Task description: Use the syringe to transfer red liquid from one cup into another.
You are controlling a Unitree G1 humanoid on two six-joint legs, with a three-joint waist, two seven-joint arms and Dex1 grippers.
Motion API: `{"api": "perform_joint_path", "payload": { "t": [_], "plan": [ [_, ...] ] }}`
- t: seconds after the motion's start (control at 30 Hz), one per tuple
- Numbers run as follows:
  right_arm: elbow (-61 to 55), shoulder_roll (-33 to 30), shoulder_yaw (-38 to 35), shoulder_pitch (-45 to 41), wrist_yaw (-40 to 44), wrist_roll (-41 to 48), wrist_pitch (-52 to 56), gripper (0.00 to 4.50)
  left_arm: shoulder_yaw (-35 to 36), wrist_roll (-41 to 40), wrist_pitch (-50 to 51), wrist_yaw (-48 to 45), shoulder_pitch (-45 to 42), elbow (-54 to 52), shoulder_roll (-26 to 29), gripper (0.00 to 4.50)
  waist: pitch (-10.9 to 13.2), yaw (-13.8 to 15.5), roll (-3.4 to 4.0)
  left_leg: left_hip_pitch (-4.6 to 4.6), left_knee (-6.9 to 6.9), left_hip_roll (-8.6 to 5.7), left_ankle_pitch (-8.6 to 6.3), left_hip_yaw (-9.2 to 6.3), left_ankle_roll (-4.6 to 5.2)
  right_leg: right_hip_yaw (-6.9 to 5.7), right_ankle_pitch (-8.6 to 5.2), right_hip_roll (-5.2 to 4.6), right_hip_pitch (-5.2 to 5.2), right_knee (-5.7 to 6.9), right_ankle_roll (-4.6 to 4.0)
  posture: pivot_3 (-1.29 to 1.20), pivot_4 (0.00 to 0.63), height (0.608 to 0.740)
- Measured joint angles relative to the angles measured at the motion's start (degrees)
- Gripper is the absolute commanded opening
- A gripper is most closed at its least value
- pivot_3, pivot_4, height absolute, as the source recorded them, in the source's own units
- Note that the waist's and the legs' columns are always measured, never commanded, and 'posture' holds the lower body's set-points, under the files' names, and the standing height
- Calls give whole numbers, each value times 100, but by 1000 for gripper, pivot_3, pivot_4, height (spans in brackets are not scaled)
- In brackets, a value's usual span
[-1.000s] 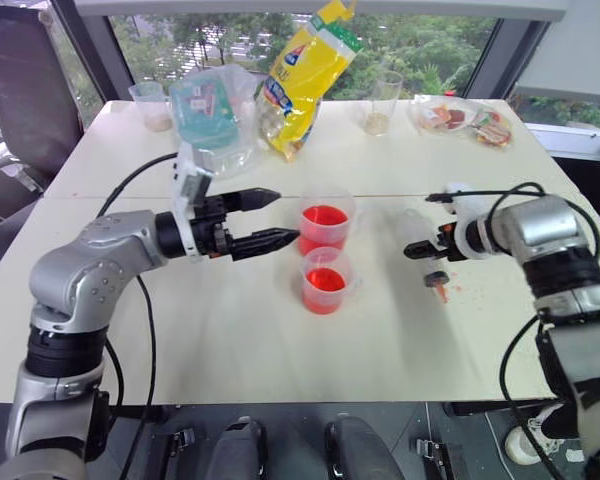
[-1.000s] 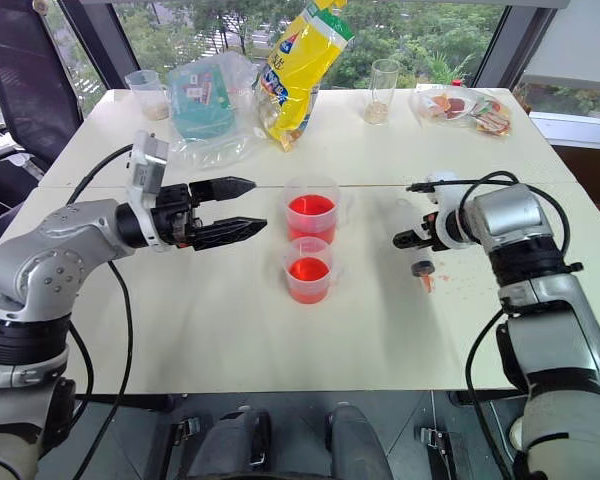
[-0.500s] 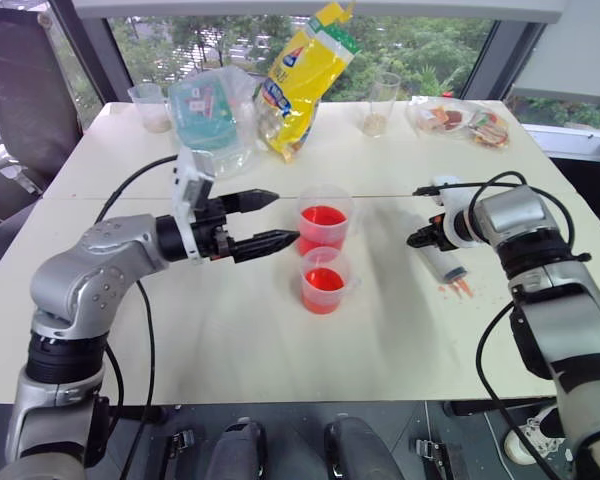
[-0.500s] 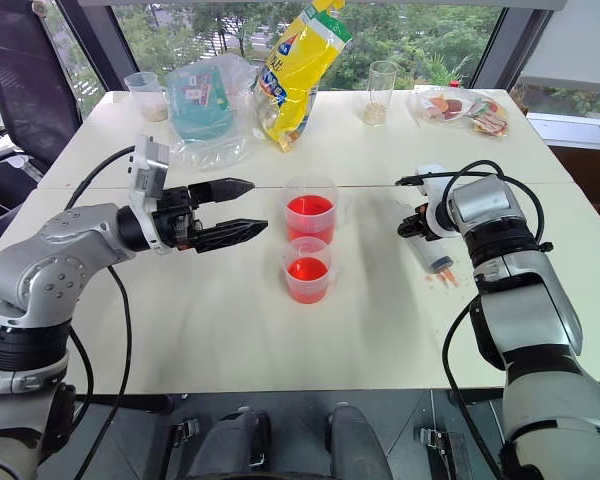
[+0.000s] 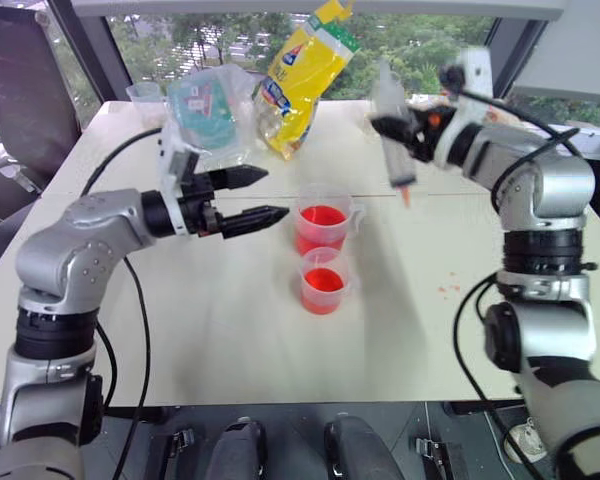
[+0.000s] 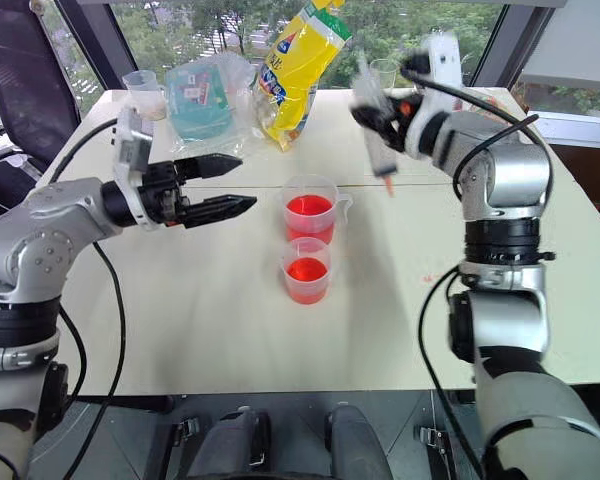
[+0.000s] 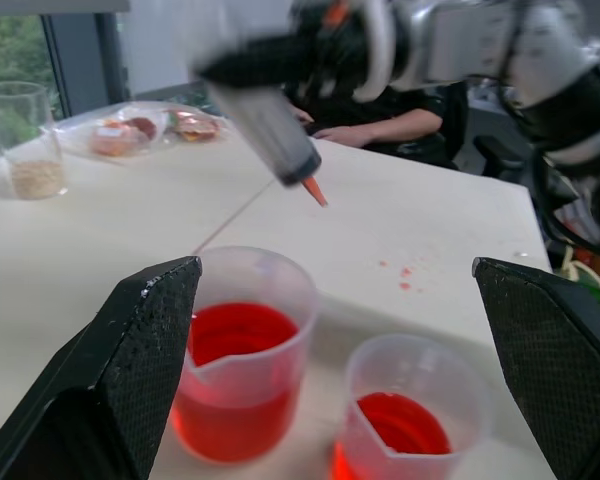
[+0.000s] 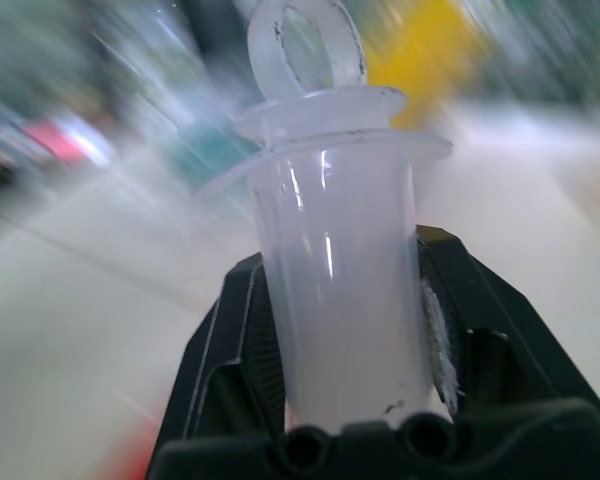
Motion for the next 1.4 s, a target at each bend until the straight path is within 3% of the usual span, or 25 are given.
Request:
{"api": "perform_joint_path", "payload": {
  "t": [0.2, 0.43, 0.77, 1.37, 1.4],
  "plan": [
    [-612, 1093, -23, 879, -258, 357, -1095, 1414, -14, 105, -56, -169, -53, 171, 21, 4500, -5, 23, -8, 0, 5, -4, 0, -4, 0, -2, 0, -8, 8, -4, 0, 0, 150, 740],
    [-193, 1610, 395, 1744, -268, -10, -2758, 1414, -17, 156, -38, -182, -300, 311, -82, 4500, -4, -9, -7, 2, 4, -2, 1, -2, -2, -2, 0, -3, 3, 1, 0, 0, 150, 740],
    [560, 1787, 894, 2314, -166, -508, -4197, 1414, -412, 562, -297, -180, -902, 1009, -650, 4500, -4, 2, -7, 2, 6, -4, 4, -1, -6, -3, 0, -2, 4, 4, 0, 0, 150, 740],
    [652, 1703, 1115, 2455, -80, -683, -4484, 1414, -803, 1188, -751, -618, -1683, 2322, -1550, 4500, -4, -3, -7, 6, 7, -2, 7, -1, -12, -2, 0, 1, 3, 11, 0, 0, 150, 740],
    [652, 1700, 1116, 2455, -81, -685, -4484, 1414, -804, 1199, -765, -641, -1707, 2359, -1593, 4245, -4, -2, -7, 6, 7, -3, 7, -1, -12, -2, 0, 0, 4, 11, 0, 0, 150, 740]
  ]
}}
